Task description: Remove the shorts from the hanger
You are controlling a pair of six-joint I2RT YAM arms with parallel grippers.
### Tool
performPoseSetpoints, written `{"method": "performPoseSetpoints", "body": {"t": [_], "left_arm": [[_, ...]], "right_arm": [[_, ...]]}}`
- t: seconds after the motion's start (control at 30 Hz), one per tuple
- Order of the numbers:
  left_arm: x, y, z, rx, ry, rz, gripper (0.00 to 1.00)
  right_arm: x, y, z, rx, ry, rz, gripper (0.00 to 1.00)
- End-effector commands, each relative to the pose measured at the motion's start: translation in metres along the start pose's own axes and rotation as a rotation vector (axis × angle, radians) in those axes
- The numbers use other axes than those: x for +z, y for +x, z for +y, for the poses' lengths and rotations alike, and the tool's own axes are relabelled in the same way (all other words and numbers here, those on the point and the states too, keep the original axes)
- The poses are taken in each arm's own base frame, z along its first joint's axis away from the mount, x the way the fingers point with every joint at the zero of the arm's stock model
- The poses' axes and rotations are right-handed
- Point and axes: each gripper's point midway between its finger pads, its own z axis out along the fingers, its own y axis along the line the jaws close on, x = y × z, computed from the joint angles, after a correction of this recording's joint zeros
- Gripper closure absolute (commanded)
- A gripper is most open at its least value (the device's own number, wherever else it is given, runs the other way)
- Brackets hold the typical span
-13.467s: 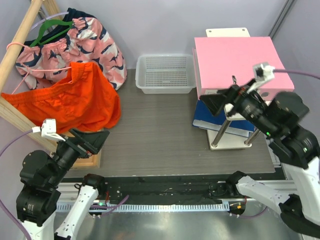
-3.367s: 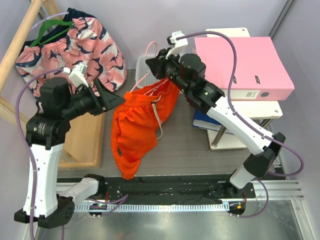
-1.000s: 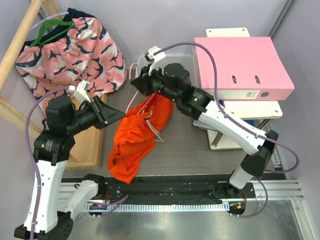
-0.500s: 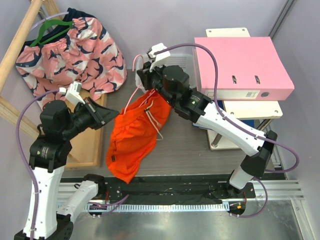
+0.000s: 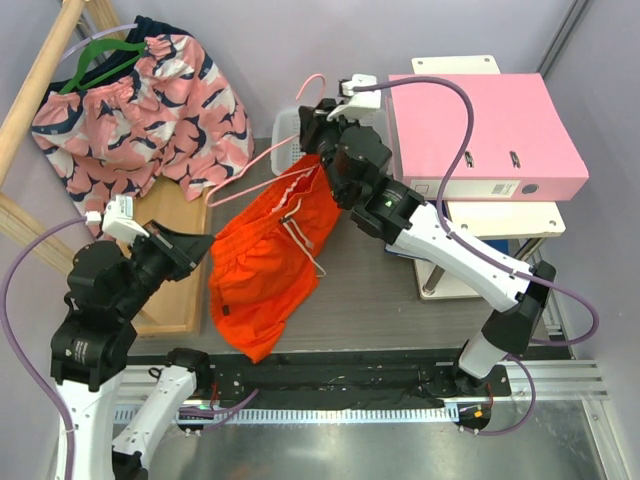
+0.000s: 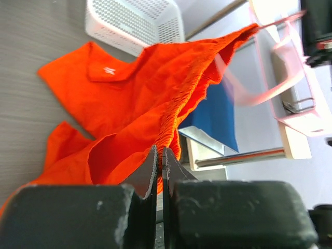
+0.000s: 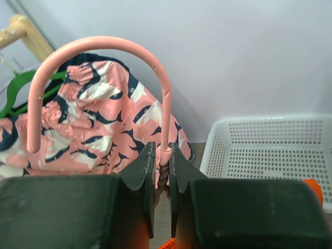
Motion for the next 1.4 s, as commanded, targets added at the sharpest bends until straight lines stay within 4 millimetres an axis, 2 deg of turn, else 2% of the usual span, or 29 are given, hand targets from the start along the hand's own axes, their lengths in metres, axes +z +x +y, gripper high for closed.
{"method": "performPoseSetpoints", "body": {"t": [0.0,0.13,0.17,0.23,0.3,0.33,0.37,0.4,0.43,0.47,0.57,0.63,0.67,0.7,0.8,0.87,0.97,1.07,1.1,1.17,1.2,1.23,1.3,1.33,1.37], "left_arm": [[0.005,-0.005,0.009,-0.020,-0.041,-0.042,1.00],[0.014,-0.010,0.005,-0.022,-0.021,-0.048,1.00],[0.016,-0.012,0.002,-0.022,-0.013,-0.050,1.00],[0.025,-0.018,-0.005,-0.024,0.011,-0.059,1.00],[0.035,-0.024,-0.014,-0.034,0.052,-0.065,1.00],[0.048,-0.024,-0.015,-0.046,0.055,-0.043,1.00],[0.054,-0.026,-0.023,-0.063,0.088,-0.034,1.00],[0.059,-0.027,-0.028,-0.078,0.102,-0.021,1.00],[0.075,-0.026,-0.027,-0.096,0.094,0.010,1.00],[0.079,-0.027,-0.038,-0.101,0.140,0.029,1.00],[0.092,-0.040,-0.056,-0.106,0.178,0.041,1.00],[0.084,-0.058,-0.072,-0.066,0.208,-0.011,1.00],[0.076,-0.065,-0.078,-0.047,0.217,-0.042,1.00],[0.066,-0.080,-0.082,-0.010,0.211,-0.115,1.00],[0.027,-0.102,-0.093,0.046,0.228,-0.244,1.00],[0.005,-0.110,-0.102,0.070,0.260,-0.300,1.00],[-0.007,-0.108,-0.126,0.056,0.379,-0.278,1.00],[0.013,-0.099,-0.136,0.002,0.450,-0.200,1.00],[0.032,-0.095,-0.132,-0.015,0.437,-0.159,1.00],[0.053,-0.088,-0.128,-0.019,0.437,-0.115,0.99],[0.077,-0.084,-0.120,-0.030,0.404,-0.076,1.00],[0.087,-0.082,-0.118,-0.032,0.395,-0.061,1.00],[0.108,-0.078,-0.120,-0.027,0.395,-0.013,1.00],[0.136,-0.064,-0.116,-0.031,0.369,0.055,1.00],[0.141,-0.067,-0.124,-0.013,0.371,0.051,1.00]], "right_arm": [[-0.010,-0.065,-0.030,0.315,0.114,-0.155,0.99],[-0.023,-0.070,-0.002,0.463,-0.040,-0.076,0.99],[-0.028,-0.072,0.013,0.545,-0.111,-0.037,0.99],[-0.040,-0.076,0.030,0.643,-0.203,0.019,0.99],[-0.054,-0.067,0.054,0.802,-0.303,0.128,0.99],[-0.060,-0.076,0.065,0.868,-0.372,0.132,0.99],[-0.070,-0.073,0.076,0.894,-0.445,0.175,0.99],[-0.074,-0.078,0.080,0.913,-0.474,0.180,0.99],[-0.077,-0.078,0.084,0.898,-0.489,0.189,0.99],[-0.080,-0.088,0.084,0.885,-0.503,0.179,0.99],[-0.081,-0.085,0.069,0.795,-0.442,0.162,0.99],[-0.091,-0.101,0.053,0.759,-0.415,0.106,0.99],[-0.093,-0.097,0.048,0.744,-0.404,0.107,0.99],[-0.100,-0.107,0.042,0.738,-0.401,0.083,0.99],[-0.106,-0.110,0.029,0.672,-0.370,0.072,0.99],[-0.109,-0.109,0.023,0.648,-0.356,0.064,0.99],[-0.112,-0.117,0.019,0.627,-0.352,0.038,0.99],[-0.110,-0.116,0.018,0.606,-0.342,0.044,0.99],[-0.110,-0.116,0.019,0.599,-0.347,0.046,0.99],[-0.113,-0.116,0.023,0.599,-0.376,0.054,0.99],[-0.114,-0.116,0.023,0.596,-0.384,0.052,0.99],[-0.117,-0.118,0.023,0.597,-0.390,0.050,0.99],[-0.119,-0.119,0.020,0.583,-0.388,0.045,0.99],[-0.120,-0.117,0.019,0.575,-0.383,0.046,0.99],[-0.122,-0.121,0.016,0.571,-0.382,0.035,0.99]]}}
